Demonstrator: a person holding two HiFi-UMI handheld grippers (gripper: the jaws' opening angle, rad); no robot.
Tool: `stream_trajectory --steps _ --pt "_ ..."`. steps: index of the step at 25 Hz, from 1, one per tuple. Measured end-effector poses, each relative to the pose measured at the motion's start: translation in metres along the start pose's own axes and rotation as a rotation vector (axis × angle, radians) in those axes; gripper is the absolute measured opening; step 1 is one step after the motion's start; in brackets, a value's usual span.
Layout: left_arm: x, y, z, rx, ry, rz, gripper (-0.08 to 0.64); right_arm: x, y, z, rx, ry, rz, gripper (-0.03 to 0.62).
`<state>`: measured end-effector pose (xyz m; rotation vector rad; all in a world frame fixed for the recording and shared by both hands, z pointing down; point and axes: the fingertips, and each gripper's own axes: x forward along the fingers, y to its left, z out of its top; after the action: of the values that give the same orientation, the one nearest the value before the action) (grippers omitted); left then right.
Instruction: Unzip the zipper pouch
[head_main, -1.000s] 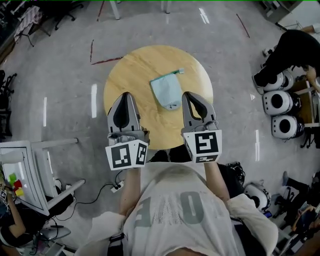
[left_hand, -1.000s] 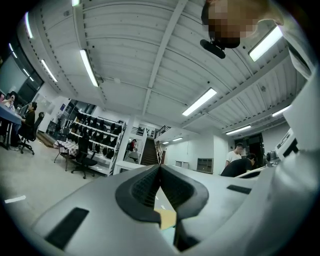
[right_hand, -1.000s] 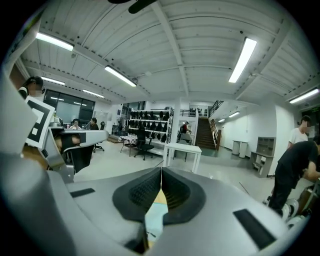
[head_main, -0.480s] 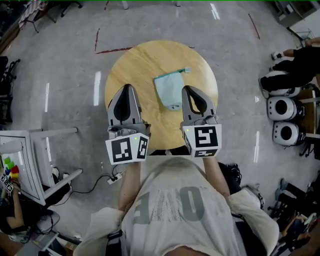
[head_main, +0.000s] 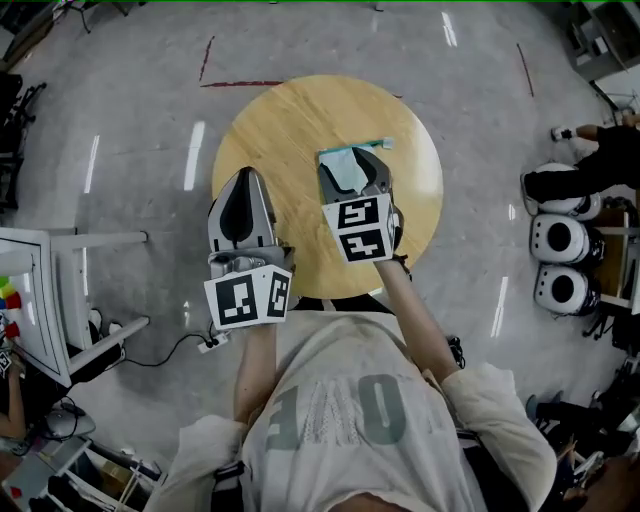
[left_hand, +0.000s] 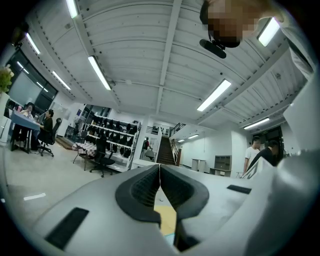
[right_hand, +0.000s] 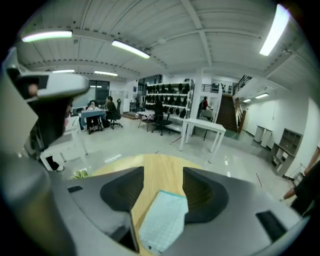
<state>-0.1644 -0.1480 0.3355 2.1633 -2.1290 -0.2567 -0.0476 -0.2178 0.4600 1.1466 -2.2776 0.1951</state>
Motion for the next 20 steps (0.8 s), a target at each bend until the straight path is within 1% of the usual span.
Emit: stream_trajectory --steps 4,7,9,11,16,20 --pt "-0.006 0.023 -0.009 -0.02 0.017 0.061 0.028 0.054 0.008 -0.029 -0.063 0.138 0.003 0.233" --pt "-0.014 0.041 -0.017 -0.032 0.03 0.116 0.028 0.088 0.014 -0.057 -0.099 0.259 0.025 0.233" --pt "-0.018 0.052 -0.022 -0.04 0.04 0.145 0.028 0.104 0.016 -0.075 -0.113 0.336 0.037 0.221" --pt "-0.022 0.061 -0.027 -0.046 0.049 0.165 0.028 0.117 0.017 -0.088 -0.125 0.39 0.031 0.199" --pt "-0.028 0.08 -0.035 -0.061 0.063 0.198 0.028 0.14 0.02 -0.105 -0.104 0.489 0.016 0.174" --pt "-0.03 0.084 -0.04 -0.075 0.066 0.209 0.028 0.149 0.019 -0.116 -0.063 0.557 -0.005 0.169"
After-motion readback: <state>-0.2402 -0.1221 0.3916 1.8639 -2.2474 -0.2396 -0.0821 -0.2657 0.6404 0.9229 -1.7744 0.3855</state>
